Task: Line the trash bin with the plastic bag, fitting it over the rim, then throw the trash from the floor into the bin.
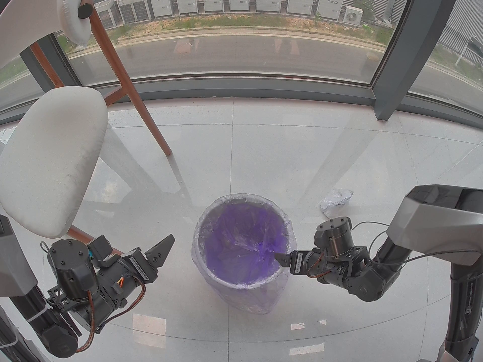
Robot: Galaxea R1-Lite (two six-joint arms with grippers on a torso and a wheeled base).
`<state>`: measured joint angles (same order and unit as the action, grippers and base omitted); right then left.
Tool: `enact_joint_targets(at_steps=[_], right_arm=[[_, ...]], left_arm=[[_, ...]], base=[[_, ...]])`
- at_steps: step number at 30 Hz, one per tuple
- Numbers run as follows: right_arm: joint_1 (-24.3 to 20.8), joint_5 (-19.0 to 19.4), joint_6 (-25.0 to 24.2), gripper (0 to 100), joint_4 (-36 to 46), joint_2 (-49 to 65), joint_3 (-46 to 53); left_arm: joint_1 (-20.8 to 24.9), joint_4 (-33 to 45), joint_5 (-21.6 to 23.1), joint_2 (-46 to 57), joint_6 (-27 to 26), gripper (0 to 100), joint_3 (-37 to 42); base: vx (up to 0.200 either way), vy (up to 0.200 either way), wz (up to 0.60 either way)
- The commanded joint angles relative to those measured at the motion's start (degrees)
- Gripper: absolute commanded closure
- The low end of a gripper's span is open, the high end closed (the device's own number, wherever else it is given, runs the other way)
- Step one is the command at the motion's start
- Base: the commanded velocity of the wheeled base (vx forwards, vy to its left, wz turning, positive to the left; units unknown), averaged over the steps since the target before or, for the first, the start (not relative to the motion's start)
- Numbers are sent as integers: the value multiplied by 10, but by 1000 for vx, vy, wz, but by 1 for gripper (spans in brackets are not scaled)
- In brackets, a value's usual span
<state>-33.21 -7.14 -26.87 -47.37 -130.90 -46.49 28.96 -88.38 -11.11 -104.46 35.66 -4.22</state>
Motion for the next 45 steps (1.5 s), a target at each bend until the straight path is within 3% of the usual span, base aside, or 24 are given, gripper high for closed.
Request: enact_joint_targets(at_steps=[1, 5, 6, 14, 19, 23, 34, 42, 43, 45], right_arm=[[-4, -1, -1, 0, -1, -49, -7], [-4, -2, -1, 0, -1, -53, -32], [-3, -2, -1, 100, 0, -52, -40], [3, -2, 1, 100, 36, -44, -94], [27, 2, 68, 100, 33, -38, -133], [50, 29, 130, 100, 33, -33, -168], [66, 78, 179, 100, 33, -38, -250], [108, 158, 245, 100, -12, -87, -308], [118, 188, 264, 100, -22, -102, -329], [129, 208, 285, 100, -21, -112, -345]], left_arm=[[0, 0, 0, 0, 0, 0, 0], [0, 0, 0, 0, -1, 0, 0], [0, 0, 0, 0, -1, 0, 0], [0, 0, -1, 1, -1, 0, 2], [0, 0, -1, 0, -1, 0, 1], [0, 0, -1, -1, -1, 0, 1], [0, 0, 0, -5, -1, 0, 0], [0, 0, 0, -7, -1, 0, 0], [0, 0, 0, -7, -1, 0, 1], [0, 0, 0, -7, -1, 0, 1]], base=[[0, 0, 0], [0, 0, 0], [0, 0, 0], [0, 0, 0], [0, 0, 0], [0, 0, 0], [0, 0, 0], [0, 0, 0], [0, 0, 0], [0, 0, 0]])
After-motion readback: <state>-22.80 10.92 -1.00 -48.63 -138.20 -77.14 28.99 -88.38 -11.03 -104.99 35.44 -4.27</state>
